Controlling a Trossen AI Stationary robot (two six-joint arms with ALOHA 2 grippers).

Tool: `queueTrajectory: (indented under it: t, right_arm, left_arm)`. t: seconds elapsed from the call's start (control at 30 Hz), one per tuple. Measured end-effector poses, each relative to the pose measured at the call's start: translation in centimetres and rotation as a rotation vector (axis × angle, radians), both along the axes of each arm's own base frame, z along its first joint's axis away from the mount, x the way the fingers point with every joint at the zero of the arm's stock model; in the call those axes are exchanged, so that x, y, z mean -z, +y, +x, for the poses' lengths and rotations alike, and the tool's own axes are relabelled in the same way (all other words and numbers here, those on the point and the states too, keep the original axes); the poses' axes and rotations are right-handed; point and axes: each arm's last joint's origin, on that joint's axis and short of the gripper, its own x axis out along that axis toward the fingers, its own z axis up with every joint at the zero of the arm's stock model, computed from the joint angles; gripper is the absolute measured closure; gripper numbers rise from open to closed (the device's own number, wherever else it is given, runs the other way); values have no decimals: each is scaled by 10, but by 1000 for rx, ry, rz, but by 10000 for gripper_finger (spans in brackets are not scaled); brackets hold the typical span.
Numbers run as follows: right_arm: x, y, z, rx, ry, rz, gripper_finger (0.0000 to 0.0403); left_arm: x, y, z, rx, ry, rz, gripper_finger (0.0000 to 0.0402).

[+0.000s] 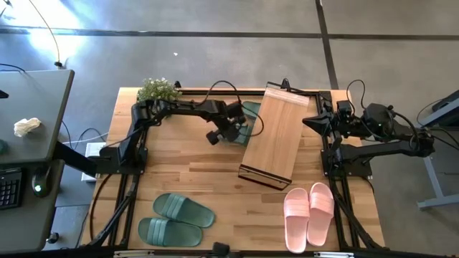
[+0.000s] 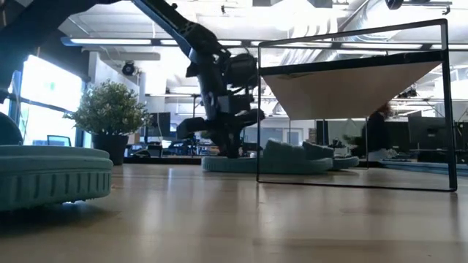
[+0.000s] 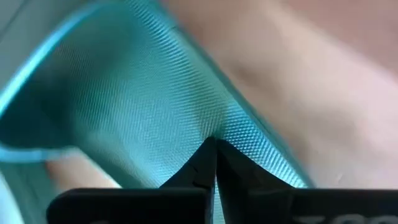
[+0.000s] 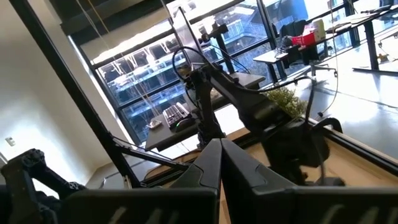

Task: Pick and place slides into the shelf
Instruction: Adjust the green slides under the shelf

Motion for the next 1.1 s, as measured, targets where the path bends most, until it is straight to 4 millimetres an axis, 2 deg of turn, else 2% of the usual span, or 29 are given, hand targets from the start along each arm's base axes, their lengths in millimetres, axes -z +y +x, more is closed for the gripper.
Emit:
queueTrajectory:
  t: [0.33,0.5,0.7,1.1]
  right_arm:
    - [0,0,0,1,1,0,402]
    - [0,0,0,1,0,0,402]
    - [0,0,0,4,1,1,402]
    - [0,0,0,1,-1,18,402]
  left_arm:
    - [-4,25,4,-57,-133,103,401]
    - [-5,26,11,-30,-207,107,401]
    - [-3,27,12,-9,-216,119,401]
    - [-3,24,6,46,-120,106,401]
